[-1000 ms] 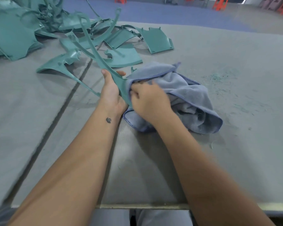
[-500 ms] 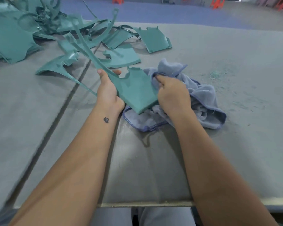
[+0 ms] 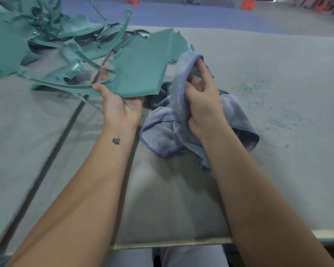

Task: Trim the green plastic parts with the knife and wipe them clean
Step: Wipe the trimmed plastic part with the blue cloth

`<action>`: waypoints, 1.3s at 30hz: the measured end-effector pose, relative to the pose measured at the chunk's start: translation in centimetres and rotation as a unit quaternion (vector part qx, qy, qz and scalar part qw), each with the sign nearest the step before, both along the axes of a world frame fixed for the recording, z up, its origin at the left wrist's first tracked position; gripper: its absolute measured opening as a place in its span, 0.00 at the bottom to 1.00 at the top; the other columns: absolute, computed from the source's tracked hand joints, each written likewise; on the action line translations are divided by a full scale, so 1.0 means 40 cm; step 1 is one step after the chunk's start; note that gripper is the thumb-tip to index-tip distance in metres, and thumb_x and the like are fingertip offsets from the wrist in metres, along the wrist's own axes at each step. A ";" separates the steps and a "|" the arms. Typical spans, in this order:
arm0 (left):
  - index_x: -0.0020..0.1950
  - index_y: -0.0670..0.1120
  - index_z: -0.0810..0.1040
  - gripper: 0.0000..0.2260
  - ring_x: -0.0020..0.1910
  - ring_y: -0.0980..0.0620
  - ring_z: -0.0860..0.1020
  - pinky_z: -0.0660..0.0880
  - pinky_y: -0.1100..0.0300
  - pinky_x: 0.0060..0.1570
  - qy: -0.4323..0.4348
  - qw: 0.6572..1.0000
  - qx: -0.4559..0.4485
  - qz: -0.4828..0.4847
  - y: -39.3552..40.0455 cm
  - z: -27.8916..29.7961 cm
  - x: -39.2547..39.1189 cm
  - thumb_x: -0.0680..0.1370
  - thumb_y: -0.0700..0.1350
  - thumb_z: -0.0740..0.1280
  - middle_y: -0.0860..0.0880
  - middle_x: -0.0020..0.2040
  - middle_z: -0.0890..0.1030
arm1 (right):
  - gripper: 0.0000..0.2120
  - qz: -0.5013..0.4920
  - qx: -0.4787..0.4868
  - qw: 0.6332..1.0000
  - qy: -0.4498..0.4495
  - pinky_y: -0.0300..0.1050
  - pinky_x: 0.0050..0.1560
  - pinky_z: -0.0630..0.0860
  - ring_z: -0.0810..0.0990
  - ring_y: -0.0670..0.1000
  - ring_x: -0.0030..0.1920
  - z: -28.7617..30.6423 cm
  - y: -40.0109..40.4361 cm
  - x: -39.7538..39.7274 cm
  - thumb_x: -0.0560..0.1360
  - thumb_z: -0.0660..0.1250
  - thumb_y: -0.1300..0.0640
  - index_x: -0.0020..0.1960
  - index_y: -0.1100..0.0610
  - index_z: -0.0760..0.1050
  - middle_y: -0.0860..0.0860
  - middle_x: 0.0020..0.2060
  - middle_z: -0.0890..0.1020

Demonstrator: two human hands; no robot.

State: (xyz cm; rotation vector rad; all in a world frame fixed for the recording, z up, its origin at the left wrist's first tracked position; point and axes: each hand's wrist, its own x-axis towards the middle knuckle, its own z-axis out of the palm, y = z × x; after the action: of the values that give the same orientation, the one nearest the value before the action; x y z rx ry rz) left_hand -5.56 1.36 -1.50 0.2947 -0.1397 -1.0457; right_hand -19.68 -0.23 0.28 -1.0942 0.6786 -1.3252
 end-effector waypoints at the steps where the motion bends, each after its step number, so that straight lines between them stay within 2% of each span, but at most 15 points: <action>1: 0.75 0.56 0.64 0.24 0.66 0.41 0.75 0.80 0.46 0.49 -0.007 1.000 -0.002 -0.004 0.001 0.001 -0.008 0.82 0.60 0.43 0.45 0.69 0.74 | 0.15 0.016 0.006 0.999 0.035 0.50 0.61 0.76 0.79 0.53 0.53 -0.003 0.008 0.012 0.79 0.60 0.69 0.63 0.56 0.70 0.58 0.54 0.81; 3: 0.75 0.56 0.64 0.22 0.59 0.45 0.80 0.81 0.49 0.46 -0.014 1.000 0.002 -0.009 -0.002 0.002 -0.024 0.83 0.58 0.45 0.48 0.65 0.77 | 0.06 0.061 0.028 0.995 0.067 0.49 0.53 0.78 0.80 0.52 0.47 -0.007 0.018 0.022 0.81 0.60 0.63 0.53 0.59 0.75 0.55 0.45 0.82; 5: 0.75 0.55 0.64 0.21 0.53 0.48 0.82 0.82 0.51 0.43 -0.023 1.000 0.015 -0.005 -0.007 0.000 -0.036 0.84 0.56 0.47 0.49 0.63 0.77 | 0.09 0.115 0.057 0.991 0.041 0.45 0.45 0.81 0.82 0.50 0.42 -0.007 0.019 0.014 0.82 0.59 0.61 0.47 0.57 0.77 0.52 0.40 0.83; 10: 0.77 0.56 0.61 0.20 0.59 0.47 0.80 0.80 0.51 0.53 -0.098 0.993 0.063 0.005 -0.024 -0.014 -0.022 0.84 0.55 0.49 0.45 0.68 0.76 | 0.07 0.164 0.006 0.985 0.060 0.35 0.33 0.75 0.79 0.43 0.33 -0.008 0.014 -0.023 0.79 0.61 0.66 0.44 0.58 0.75 0.46 0.31 0.81; 13: 0.74 0.48 0.68 0.22 0.58 0.47 0.81 0.79 0.52 0.56 -0.139 0.984 0.106 -0.007 -0.020 -0.015 -0.013 0.84 0.57 0.51 0.44 0.65 0.79 | 0.07 0.149 -0.005 0.985 0.088 0.36 0.33 0.74 0.79 0.43 0.32 -0.016 0.008 -0.025 0.78 0.64 0.66 0.43 0.58 0.75 0.47 0.31 0.81; 16: 0.66 0.39 0.74 0.20 0.50 0.47 0.84 0.82 0.54 0.48 -0.218 0.960 0.172 -0.025 -0.003 -0.012 -0.038 0.83 0.53 0.59 0.40 0.59 0.82 | 0.08 0.080 -0.024 0.989 0.120 0.39 0.38 0.75 0.78 0.45 0.35 -0.028 0.007 -0.008 0.77 0.64 0.67 0.42 0.57 0.74 0.50 0.34 0.80; 19: 0.56 0.35 0.79 0.13 0.40 0.46 0.84 0.82 0.54 0.39 -0.287 0.934 0.204 -0.056 0.009 -0.009 -0.077 0.79 0.45 0.68 0.40 0.46 0.84 | 0.08 0.043 0.002 0.995 0.086 0.45 0.44 0.78 0.80 0.49 0.39 -0.037 0.008 0.009 0.77 0.65 0.67 0.41 0.58 0.74 0.54 0.38 0.80; 22: 0.60 0.34 0.78 0.15 0.45 0.43 0.83 0.82 0.48 0.47 -0.256 0.944 0.197 -0.064 0.012 0.000 -0.089 0.79 0.44 0.68 0.38 0.51 0.83 | 0.05 0.062 0.035 0.996 0.048 0.48 0.49 0.80 0.81 0.53 0.43 -0.036 0.013 0.018 0.78 0.64 0.65 0.44 0.59 0.77 0.56 0.41 0.82; 25: 0.60 0.38 0.78 0.13 0.48 0.43 0.83 0.81 0.49 0.52 -0.221 0.952 0.200 -0.074 0.010 0.000 -0.087 0.80 0.44 0.66 0.39 0.54 0.83 | 0.08 0.063 0.056 0.996 0.043 0.44 0.42 0.79 0.81 0.50 0.38 -0.032 0.010 0.024 0.79 0.63 0.61 0.43 0.58 0.78 0.54 0.35 0.81; 28: 0.55 0.40 0.78 0.07 0.40 0.45 0.80 0.77 0.50 0.52 -0.221 0.943 0.234 -0.082 0.007 -0.003 -0.076 0.79 0.42 0.67 0.42 0.46 0.82 | 0.12 0.065 0.064 0.995 0.043 0.43 0.37 0.79 0.80 0.48 0.31 -0.035 0.008 0.027 0.80 0.62 0.60 0.39 0.58 0.77 0.51 0.29 0.80; 30: 0.53 0.41 0.78 0.05 0.37 0.47 0.79 0.78 0.53 0.47 -0.232 0.937 0.246 -0.083 0.006 -0.002 -0.070 0.79 0.40 0.67 0.43 0.42 0.82 | 0.11 0.064 0.056 0.996 0.041 0.43 0.36 0.79 0.80 0.49 0.31 -0.039 0.007 0.026 0.81 0.62 0.61 0.40 0.59 0.76 0.52 0.29 0.80; 31: 0.52 0.41 0.78 0.04 0.34 0.49 0.80 0.79 0.57 0.40 -0.239 0.936 0.245 -0.079 0.006 0.002 -0.068 0.79 0.39 0.67 0.44 0.40 0.82 | 0.10 0.063 0.053 0.996 0.042 0.44 0.37 0.79 0.80 0.49 0.33 -0.040 0.006 0.025 0.81 0.62 0.61 0.41 0.60 0.76 0.53 0.31 0.80; 34: 0.50 0.41 0.77 0.01 0.26 0.53 0.76 0.69 0.65 0.22 -0.295 0.924 0.239 -0.048 0.005 0.008 -0.063 0.79 0.38 0.67 0.46 0.38 0.81 | 0.09 0.061 0.059 0.996 0.028 0.47 0.40 0.80 0.80 0.51 0.34 -0.042 0.000 0.017 0.80 0.62 0.61 0.42 0.61 0.74 0.54 0.32 0.80; 36: 0.48 0.42 0.76 0.01 0.27 0.53 0.74 0.64 0.66 0.20 -0.331 0.914 0.232 -0.039 0.007 0.012 -0.056 0.79 0.38 0.67 0.46 0.38 0.80 | 0.11 0.070 0.063 0.996 0.003 0.43 0.35 0.79 0.79 0.49 0.30 -0.041 0.000 0.012 0.81 0.61 0.62 0.40 0.60 0.73 0.51 0.28 0.79; 39: 0.46 0.43 0.76 0.03 0.24 0.56 0.71 0.62 0.68 0.19 -0.359 0.904 0.227 -0.038 0.015 0.014 -0.050 0.79 0.37 0.66 0.48 0.34 0.79 | 0.10 0.049 0.080 0.995 -0.031 0.44 0.39 0.80 0.80 0.50 0.33 -0.036 -0.002 0.011 0.81 0.61 0.63 0.41 0.61 0.73 0.53 0.29 0.79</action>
State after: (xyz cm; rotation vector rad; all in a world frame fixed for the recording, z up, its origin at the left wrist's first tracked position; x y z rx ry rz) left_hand -7.56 1.95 -0.95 1.1074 -0.5777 -0.9971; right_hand -19.24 -0.33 -1.17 -0.9417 0.6644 -1.1945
